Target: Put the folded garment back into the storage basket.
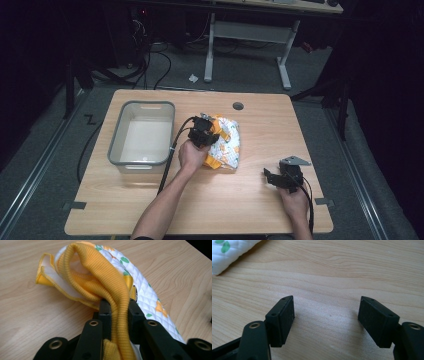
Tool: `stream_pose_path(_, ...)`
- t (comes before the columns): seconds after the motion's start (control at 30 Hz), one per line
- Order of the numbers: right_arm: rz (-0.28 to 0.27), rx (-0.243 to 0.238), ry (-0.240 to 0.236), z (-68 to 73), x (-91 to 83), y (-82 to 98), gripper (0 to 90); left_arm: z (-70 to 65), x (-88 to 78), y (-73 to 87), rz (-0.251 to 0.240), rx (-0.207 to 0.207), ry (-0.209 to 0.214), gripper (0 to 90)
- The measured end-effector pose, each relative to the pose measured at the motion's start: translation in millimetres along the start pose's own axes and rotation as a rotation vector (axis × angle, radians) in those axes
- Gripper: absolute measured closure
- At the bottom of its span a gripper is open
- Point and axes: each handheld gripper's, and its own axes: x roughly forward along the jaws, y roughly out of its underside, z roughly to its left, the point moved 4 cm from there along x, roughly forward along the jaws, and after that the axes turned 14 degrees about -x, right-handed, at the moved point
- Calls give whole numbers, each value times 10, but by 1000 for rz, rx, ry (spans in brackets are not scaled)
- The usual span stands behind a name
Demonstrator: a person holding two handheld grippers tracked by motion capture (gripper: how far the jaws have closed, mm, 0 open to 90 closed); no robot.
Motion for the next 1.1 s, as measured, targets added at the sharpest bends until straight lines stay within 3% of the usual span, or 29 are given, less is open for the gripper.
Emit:
stream_pose_path(0.2,0,0,0,0,0,0,296,-55,-198,-18,-26,37,25,776)
stream_pose_path(0.57,0,0,-1,1,0,0,294,-89,-548,-70,-88,49,81,776)
stream_pose_path(1.1,1,1,-2,2,-1,0,293,46,-953,-88,-145,12,112,776)
